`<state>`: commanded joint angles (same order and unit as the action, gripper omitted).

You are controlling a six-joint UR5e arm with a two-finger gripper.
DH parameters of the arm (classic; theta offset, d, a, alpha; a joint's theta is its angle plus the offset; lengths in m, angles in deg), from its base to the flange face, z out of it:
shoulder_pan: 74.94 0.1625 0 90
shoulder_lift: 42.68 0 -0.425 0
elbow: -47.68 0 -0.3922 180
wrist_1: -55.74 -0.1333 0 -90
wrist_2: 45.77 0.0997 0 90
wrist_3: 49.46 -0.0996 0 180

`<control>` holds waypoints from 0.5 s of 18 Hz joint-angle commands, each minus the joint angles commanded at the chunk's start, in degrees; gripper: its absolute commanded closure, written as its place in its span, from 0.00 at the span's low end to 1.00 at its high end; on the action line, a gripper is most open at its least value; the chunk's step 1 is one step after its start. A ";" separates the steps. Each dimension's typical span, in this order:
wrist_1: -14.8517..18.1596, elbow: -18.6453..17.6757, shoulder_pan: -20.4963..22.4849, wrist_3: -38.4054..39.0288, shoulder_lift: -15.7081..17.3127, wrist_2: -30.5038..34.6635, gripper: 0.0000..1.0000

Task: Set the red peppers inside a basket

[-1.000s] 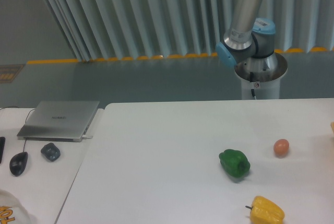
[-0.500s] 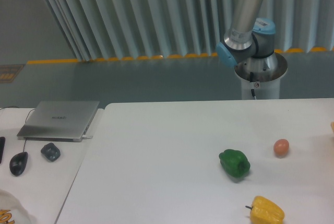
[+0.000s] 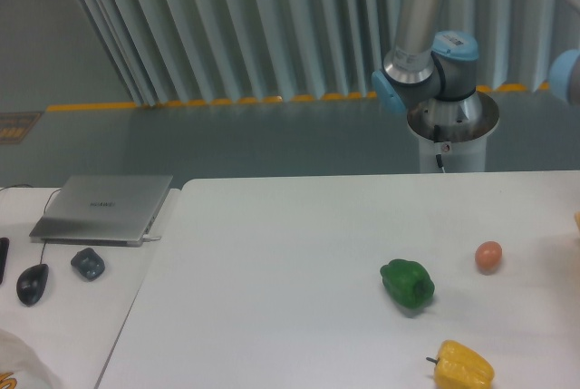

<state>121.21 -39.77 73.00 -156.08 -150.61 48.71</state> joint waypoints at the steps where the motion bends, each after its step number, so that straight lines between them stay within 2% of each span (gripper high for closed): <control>1: 1.14 0.09 -1.32 0.35 0.18 0.00 0.00; 3: 4.12 0.26 -4.21 1.75 1.14 0.00 0.00; 5: 5.37 0.35 -6.42 5.26 1.23 -0.09 0.00; 9: 9.75 0.53 -8.97 6.24 2.11 -1.05 0.00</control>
<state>130.96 -39.24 64.03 -149.83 -148.50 47.66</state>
